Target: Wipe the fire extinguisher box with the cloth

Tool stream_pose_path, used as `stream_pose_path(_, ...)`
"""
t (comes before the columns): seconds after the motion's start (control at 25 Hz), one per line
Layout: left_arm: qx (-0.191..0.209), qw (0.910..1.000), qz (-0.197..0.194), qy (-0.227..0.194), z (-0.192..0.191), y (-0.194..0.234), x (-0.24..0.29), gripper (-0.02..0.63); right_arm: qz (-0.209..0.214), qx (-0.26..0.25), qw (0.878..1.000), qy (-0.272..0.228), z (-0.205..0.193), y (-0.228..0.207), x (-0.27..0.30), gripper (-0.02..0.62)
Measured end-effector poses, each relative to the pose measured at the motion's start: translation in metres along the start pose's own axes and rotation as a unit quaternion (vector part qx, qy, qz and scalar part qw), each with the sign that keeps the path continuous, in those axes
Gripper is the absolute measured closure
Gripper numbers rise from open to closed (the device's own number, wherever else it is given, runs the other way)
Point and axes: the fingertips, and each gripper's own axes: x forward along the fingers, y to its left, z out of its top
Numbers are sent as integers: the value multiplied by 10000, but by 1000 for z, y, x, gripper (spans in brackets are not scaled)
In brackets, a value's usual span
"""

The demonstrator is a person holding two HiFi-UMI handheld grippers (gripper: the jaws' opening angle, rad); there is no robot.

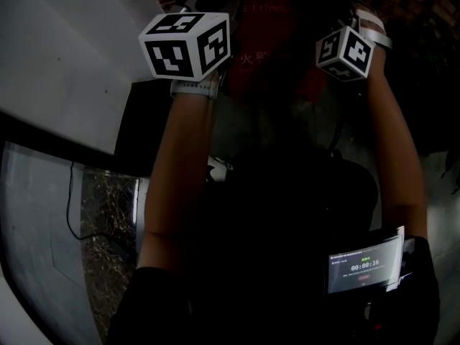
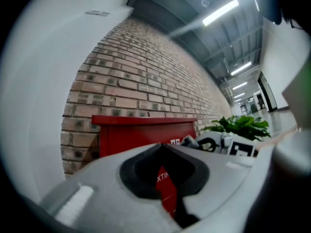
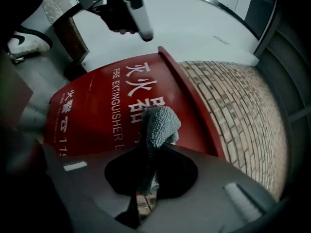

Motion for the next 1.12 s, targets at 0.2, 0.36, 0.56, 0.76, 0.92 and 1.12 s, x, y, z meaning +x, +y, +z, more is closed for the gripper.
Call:
stream_pose_path(0.2,-31,9999,-157,46,-12,-31,22,604,353,-7,9994,-43,-7,45,0,568)
stream_pose_path(0.36,-221,9980,-577,100,-23,-78,44,604,570,57,9984,-2,-16,75,-1,568)
stream_pose_path(0.56,-193,9932,-1149,4,1,-146,74,604,753,161,9970,-96,-20,101,0,568)
stream_pose_path(0.76,262,9958,-864,145,-11,-148,93,604,1118,77,9937,-70,-30,142,-3,568)
stream_pose_path(0.92,34,9973,-610,406,-58,-135,94,604,1367,193,9904,-21,-35,161,-3,568)
stream_pose_path(1.12,-198,9969,-369,672,-114,-122,90,604,1551,65,9879,-24,-47,196,-1,568)
